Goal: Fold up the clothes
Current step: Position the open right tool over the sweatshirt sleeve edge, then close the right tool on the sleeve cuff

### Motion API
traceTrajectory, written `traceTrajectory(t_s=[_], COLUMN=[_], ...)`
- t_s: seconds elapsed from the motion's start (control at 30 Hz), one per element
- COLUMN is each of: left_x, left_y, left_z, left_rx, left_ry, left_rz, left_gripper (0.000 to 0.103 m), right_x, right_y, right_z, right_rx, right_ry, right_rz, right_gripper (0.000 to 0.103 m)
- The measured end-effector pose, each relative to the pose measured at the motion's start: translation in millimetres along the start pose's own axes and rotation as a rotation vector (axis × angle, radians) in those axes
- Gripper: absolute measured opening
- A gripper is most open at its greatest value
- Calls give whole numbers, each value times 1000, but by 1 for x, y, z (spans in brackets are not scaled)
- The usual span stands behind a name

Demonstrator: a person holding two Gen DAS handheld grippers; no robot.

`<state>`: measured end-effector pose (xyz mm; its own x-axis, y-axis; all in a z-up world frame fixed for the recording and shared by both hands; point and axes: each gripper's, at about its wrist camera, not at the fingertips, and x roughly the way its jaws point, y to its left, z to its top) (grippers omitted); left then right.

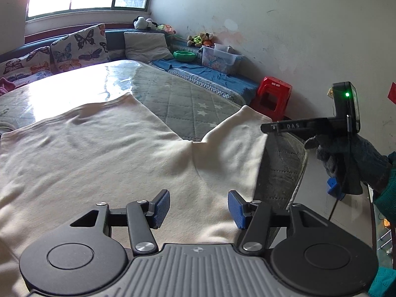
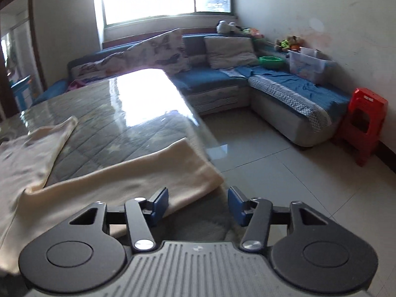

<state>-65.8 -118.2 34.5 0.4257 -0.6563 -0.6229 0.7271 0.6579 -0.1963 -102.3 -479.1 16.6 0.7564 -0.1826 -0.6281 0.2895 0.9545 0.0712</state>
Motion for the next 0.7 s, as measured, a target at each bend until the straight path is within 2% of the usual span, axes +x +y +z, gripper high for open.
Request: traceTrajectory(t_s=[0.1, 0.17, 0.2, 0.27, 0.57, 0.7], left_x=[7, 10, 11, 13, 20, 29], left_y=[-4, -5, -5, -6, -15, -20], left_z=[1, 2, 2, 3, 5, 4], left_rx=[3, -1, -4, -6, 19, 29], left_ry=[9, 12, 14, 14, 13, 25], left_rz=[-2, -2, -2, 0, -32, -53], left_gripper=[56, 56, 56, 56, 56, 56], right_x=[6, 8, 9, 8, -20, -14], right_y=[-3, 0, 1, 3, 1, -1], right_z=[3, 3, 3, 2, 14, 10], right_rx=[6, -5, -12, -19, -21, -11], right_ry=[-13, -22, -29, -41, -132, -99], right_rz=[-25, -34, -33, -28, -30, -23], right_gripper=[37, 27, 18, 9, 5, 5])
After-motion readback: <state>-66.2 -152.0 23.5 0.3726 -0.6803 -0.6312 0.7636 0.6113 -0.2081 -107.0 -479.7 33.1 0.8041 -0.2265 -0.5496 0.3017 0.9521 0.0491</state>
